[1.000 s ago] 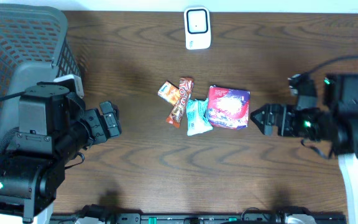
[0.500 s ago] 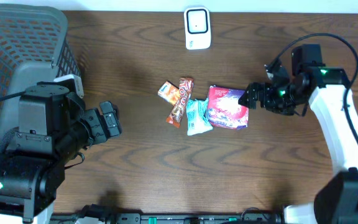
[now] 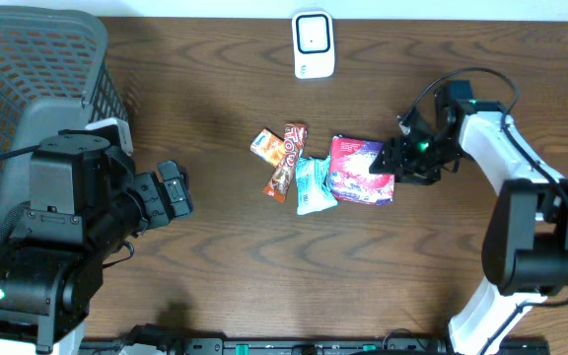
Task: Scan the item barcode
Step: 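Grasp the purple-red snack bag with the right gripper and lift it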
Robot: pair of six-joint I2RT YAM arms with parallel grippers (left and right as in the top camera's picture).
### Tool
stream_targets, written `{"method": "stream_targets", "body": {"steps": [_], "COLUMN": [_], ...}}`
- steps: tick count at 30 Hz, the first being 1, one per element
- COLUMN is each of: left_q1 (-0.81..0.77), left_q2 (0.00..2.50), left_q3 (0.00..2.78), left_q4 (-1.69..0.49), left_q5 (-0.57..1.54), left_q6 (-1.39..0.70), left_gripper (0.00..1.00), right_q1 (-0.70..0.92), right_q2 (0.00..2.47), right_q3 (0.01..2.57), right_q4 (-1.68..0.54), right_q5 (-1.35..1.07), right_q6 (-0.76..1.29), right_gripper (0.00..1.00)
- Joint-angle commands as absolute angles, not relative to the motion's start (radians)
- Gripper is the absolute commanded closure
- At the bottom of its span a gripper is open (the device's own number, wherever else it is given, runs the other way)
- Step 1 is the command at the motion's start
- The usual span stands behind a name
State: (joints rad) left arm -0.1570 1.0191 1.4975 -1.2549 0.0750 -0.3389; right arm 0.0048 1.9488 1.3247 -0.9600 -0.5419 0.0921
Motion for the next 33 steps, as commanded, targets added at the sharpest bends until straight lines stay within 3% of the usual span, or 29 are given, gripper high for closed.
{"method": "stream_targets", "body": {"steps": [1, 3, 8, 9, 12, 15, 17, 19, 20, 26, 33], "left_q1": [-0.151, -0.151, -0.151, -0.151, -0.151, -0.151, -0.151, -0.151, -0.151, -0.151, -0.151], "left_q2": [1.018, 1.018, 1.018, 1.018, 1.018, 1.018, 1.018, 1.018, 1.018, 1.018, 1.018], "left_q3": [1.498, 1.498, 1.498, 1.498, 1.498, 1.498, 1.498, 1.498, 1.498, 1.498, 1.498], "left_q4": [-1.257, -1.257, -1.257, -1.257, -1.257, -1.257, -1.257, -1.257, -1.257, -1.257, -1.257], "left_q5": [0.066, 0.066, 0.066, 0.066, 0.066, 0.066, 0.066, 0.066, 0.066, 0.066, 0.066], "left_q6": [-0.329, -0.329, -0.329, -0.329, -0.329, -0.329, -0.329, -0.329, -0.329, -0.329, -0.329], "left_gripper": [0.02, 0.02, 0.02, 0.02, 0.02, 0.02, 0.02, 0.02, 0.02, 0.02, 0.02], "right_q1": [0.008, 0.008, 0.008, 0.008, 0.010, 0.017, 0.025, 0.031, 0.031, 0.026, 0.066], "right_q2": [1.986, 1.992, 1.992, 1.992, 1.992, 1.996, 1.997, 1.996, 1.996, 1.982, 1.974], "right_q3": [1.337, 1.337, 1.337, 1.337, 1.323, 1.293, 1.264, 1.234, 1.235, 1.341, 1.681], "right_q4": [-0.950, -0.950, -0.947, -0.945, -0.923, -0.881, -0.841, -0.810, -0.812, -0.924, -1.229], "right_q5": [-0.590, -0.590, -0.588, -0.578, -0.551, -0.552, -0.552, -0.551, -0.552, -0.496, 0.005], "right_q6": [0.083, 0.080, 0.080, 0.080, 0.081, 0.082, 0.093, 0.099, 0.099, 0.123, 0.277], "right_gripper": [0.51, 0.57, 0.55, 0.45, 0.31, 0.28, 0.37, 0.92, 0.99, 0.99, 0.99]}}
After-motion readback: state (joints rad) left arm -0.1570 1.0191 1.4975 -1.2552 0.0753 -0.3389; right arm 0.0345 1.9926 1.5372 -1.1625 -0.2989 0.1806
